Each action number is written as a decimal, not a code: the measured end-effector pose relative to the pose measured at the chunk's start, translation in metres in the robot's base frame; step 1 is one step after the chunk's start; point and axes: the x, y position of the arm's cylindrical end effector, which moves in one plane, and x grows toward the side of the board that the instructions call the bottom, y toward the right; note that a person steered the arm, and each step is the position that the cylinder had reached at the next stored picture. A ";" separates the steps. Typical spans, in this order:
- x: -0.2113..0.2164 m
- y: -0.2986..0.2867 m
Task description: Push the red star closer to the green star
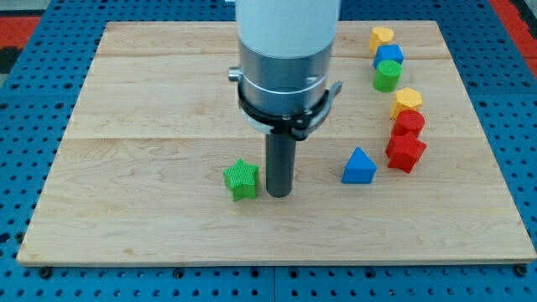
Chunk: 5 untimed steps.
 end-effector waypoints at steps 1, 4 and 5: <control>-0.004 -0.012; 0.005 0.087; 0.005 0.137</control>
